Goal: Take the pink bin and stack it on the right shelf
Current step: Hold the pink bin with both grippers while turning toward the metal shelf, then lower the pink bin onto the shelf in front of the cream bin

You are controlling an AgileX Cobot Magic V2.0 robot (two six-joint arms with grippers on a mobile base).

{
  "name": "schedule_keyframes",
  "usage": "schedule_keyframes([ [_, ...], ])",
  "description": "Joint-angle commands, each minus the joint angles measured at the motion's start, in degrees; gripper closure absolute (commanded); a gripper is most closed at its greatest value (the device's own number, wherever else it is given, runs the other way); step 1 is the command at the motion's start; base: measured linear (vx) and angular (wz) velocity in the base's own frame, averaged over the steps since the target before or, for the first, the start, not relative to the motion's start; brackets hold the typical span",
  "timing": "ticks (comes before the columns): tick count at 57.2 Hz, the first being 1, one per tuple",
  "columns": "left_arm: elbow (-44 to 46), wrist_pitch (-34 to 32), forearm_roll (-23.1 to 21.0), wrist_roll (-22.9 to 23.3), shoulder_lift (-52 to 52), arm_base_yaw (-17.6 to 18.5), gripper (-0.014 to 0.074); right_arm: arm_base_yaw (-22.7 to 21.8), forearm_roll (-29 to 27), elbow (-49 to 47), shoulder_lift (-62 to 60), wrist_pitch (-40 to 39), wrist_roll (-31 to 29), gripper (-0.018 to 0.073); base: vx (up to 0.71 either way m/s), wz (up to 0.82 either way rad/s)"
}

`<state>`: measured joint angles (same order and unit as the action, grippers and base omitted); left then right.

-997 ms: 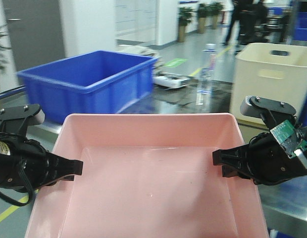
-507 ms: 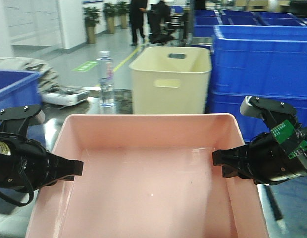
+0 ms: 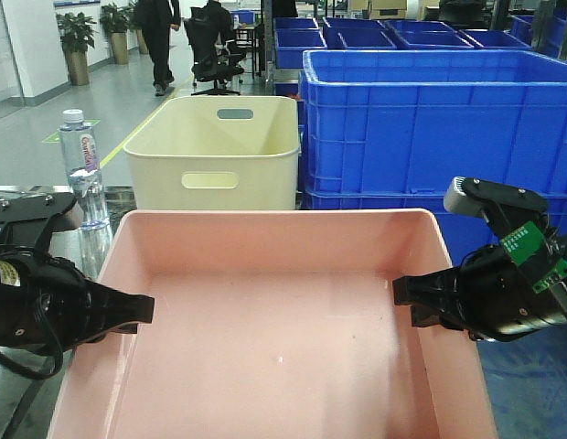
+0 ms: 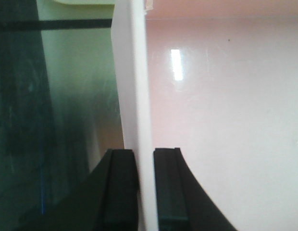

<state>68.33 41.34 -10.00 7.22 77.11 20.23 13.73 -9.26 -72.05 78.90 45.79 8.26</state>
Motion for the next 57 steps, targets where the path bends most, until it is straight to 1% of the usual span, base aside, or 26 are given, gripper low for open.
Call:
schedule_keyframes([
  [1,1.6,-2.7,0.7,-0.1,-2.1,-0.2,0.0598,-0.6,0.1,-2.1,-2.6,-5.7,-0.2,0.0568,0.15,-0.10],
  [21,1.6,-2.7,0.7,-0.1,-2.1,-0.2,0.0598,-0.6,0.1,-2.1,-2.6,-5.7,-0.2,0.0568,0.08,0.00],
  [57,1.6,-2.7,0.7,-0.1,-2.1,-0.2,0.0598,-0.6,-0.2,-2.1,-2.6,-6.0,-0.2,0.0568,0.00,0.00],
])
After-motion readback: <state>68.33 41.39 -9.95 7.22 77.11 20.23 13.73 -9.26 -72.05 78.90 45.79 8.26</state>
